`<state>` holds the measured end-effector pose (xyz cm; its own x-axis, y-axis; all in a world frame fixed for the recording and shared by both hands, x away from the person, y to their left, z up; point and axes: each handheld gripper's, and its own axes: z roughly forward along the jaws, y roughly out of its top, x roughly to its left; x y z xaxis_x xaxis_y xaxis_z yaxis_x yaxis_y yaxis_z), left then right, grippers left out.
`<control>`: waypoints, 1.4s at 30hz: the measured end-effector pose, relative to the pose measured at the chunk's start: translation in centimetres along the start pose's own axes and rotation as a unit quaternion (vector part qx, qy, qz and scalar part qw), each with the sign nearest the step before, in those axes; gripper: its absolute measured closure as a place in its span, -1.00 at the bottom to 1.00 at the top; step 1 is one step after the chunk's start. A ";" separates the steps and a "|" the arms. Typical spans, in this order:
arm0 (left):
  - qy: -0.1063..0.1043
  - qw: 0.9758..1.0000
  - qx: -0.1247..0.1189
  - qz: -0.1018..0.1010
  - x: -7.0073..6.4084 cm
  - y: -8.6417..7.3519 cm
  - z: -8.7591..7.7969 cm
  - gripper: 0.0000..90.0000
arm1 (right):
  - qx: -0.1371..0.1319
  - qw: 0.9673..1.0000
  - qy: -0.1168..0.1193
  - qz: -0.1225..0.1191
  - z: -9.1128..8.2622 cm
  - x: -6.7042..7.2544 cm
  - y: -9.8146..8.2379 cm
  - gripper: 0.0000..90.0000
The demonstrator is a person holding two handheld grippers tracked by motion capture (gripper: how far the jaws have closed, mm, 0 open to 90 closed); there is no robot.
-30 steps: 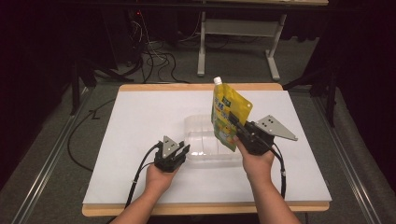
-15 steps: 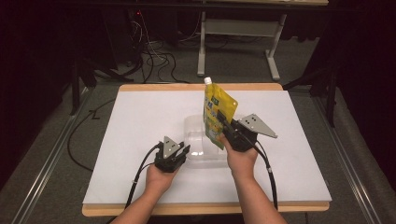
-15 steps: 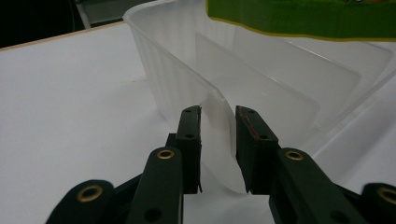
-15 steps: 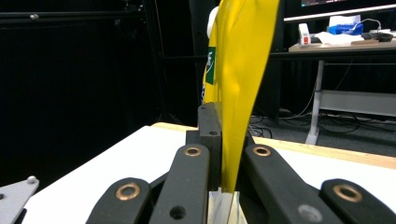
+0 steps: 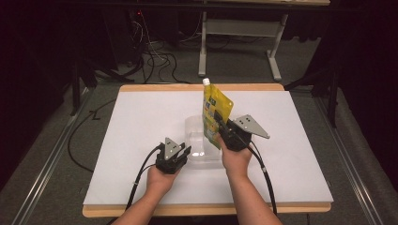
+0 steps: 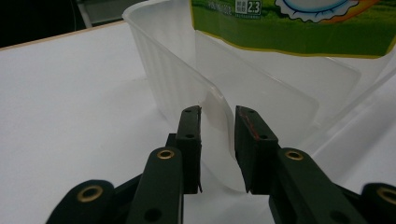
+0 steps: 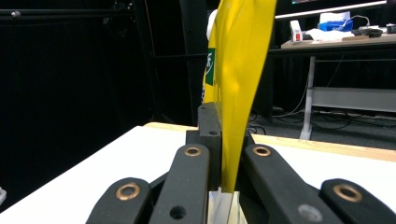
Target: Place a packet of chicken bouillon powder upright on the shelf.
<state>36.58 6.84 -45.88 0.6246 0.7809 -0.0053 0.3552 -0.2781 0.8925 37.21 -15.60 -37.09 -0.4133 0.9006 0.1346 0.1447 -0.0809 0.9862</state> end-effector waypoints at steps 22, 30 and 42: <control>0.003 1.000 0.004 -0.001 -0.1 0.1 0.0 0.62 | -0.017 1.000 0.008 0.004 0.1 -0.7 -3.2 1.00; 0.002 1.000 0.005 -0.004 -0.1 0.1 0.0 0.63 | -0.015 1.000 0.010 0.007 0.0 -0.7 -3.8 1.00; -0.002 1.000 0.008 -0.006 0.1 0.2 0.0 0.63 | 0.001 1.000 0.010 -0.005 -0.4 -0.8 -3.6 1.00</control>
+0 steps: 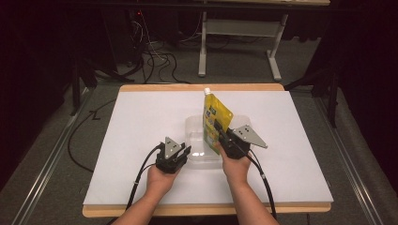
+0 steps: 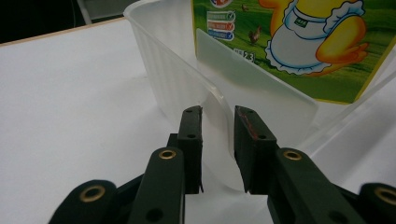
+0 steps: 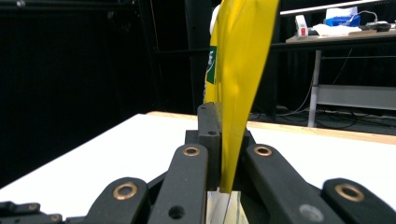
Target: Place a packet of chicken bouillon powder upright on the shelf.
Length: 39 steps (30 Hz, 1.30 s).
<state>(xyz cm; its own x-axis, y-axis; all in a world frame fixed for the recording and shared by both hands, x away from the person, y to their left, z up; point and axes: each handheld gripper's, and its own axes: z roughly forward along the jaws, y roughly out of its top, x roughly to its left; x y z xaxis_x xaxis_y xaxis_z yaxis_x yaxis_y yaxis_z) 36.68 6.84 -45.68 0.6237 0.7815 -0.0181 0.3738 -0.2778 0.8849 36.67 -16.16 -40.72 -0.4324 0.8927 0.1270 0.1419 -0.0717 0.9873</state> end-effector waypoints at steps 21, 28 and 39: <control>-0.001 1.000 0.002 -0.001 0.1 0.1 0.0 0.63 | 0.045 0.998 0.007 -0.043 -0.8 0.3 -0.1 0.99; -0.003 1.000 0.000 -0.004 0.1 0.1 0.0 0.63 | 0.053 0.997 0.007 -0.048 -0.8 0.5 -0.7 0.99; -0.003 1.000 0.001 -0.006 0.2 0.1 0.1 0.60 | 0.056 0.997 0.009 -0.056 -0.7 0.4 -0.7 0.82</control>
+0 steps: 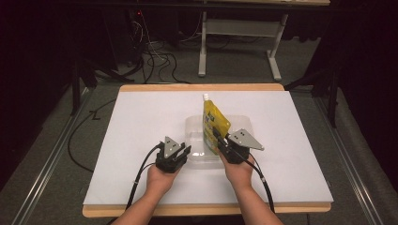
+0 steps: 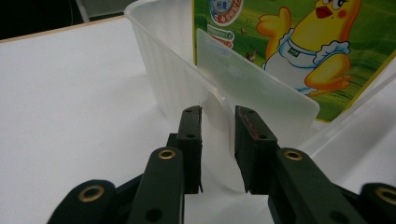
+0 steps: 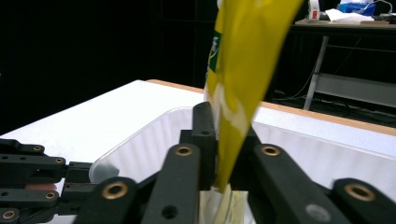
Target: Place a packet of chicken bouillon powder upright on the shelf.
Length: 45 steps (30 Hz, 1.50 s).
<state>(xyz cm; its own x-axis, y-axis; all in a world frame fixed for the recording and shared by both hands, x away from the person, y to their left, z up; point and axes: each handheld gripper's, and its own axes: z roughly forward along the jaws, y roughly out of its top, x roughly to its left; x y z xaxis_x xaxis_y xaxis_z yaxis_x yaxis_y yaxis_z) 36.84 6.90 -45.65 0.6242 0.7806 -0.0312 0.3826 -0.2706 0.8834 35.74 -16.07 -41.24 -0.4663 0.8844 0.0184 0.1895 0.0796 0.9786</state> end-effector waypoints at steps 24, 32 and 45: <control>-0.003 0.999 -0.034 -0.009 0.4 0.7 -2.8 0.07 | 0.034 0.999 0.025 -0.016 -2.3 -0.4 1.0 -0.38; -0.007 0.999 -0.051 -0.007 1.3 0.6 -5.6 0.02 | 0.033 0.999 0.023 -0.019 -6.9 -2.2 0.4 -0.39; 0.065 0.998 -0.008 -0.010 7.4 -3.6 -10.1 -0.18 | 0.046 0.994 -0.095 -0.004 -14.6 -11.6 -3.0 -0.36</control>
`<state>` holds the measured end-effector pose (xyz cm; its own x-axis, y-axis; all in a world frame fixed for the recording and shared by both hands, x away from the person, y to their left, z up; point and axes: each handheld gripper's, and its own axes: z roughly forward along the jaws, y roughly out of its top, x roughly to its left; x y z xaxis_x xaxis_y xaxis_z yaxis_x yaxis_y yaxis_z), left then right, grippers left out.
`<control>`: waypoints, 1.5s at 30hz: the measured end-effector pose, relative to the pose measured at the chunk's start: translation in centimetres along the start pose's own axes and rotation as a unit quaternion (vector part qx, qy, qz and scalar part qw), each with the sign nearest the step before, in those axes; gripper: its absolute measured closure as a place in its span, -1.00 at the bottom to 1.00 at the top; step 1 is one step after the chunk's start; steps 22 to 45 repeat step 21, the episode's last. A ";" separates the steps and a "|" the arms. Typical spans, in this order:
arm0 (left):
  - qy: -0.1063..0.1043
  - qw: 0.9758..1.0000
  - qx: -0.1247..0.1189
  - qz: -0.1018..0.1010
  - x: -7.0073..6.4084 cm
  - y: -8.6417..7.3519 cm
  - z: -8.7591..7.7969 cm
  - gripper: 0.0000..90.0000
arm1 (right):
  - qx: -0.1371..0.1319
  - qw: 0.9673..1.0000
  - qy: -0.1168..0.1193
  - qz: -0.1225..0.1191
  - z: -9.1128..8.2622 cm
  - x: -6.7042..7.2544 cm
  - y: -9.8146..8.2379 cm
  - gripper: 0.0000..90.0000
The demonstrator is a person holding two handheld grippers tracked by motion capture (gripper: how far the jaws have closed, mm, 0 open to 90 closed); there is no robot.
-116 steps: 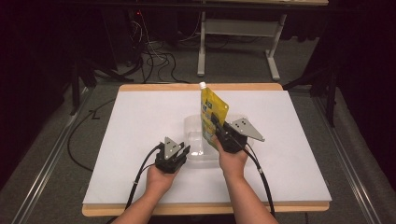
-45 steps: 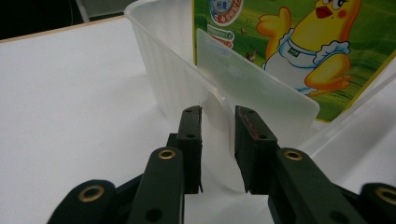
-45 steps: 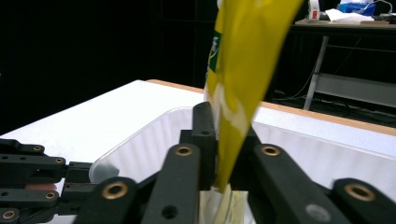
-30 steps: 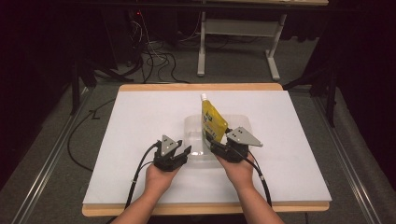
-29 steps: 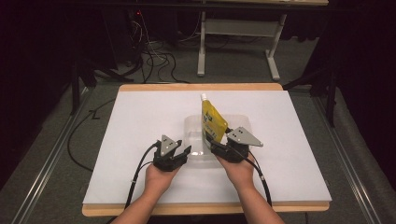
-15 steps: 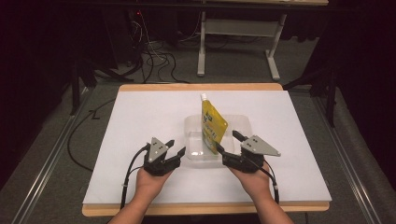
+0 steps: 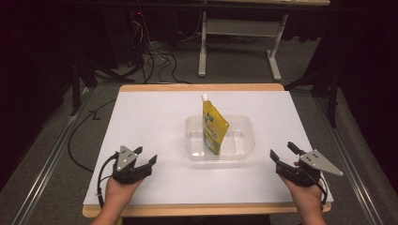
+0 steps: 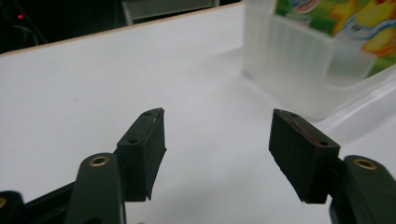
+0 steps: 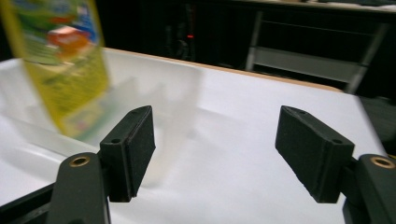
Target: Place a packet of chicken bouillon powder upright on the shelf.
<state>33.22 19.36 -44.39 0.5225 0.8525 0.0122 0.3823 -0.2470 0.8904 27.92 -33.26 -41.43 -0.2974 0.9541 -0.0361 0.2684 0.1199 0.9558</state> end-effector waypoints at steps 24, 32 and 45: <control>0.000 1.000 0.005 -0.015 0.1 -0.1 0.3 -0.22 | 0.014 0.999 -0.026 0.026 0.3 -2.1 -1.9 -0.33; 0.000 1.000 0.005 -0.015 0.1 -0.1 0.3 -0.22 | 0.014 0.999 -0.026 0.026 0.3 -2.1 -1.9 -0.33; 0.000 1.000 0.005 -0.015 0.1 -0.1 0.3 -0.22 | 0.014 0.999 -0.026 0.026 0.3 -2.1 -1.9 -0.33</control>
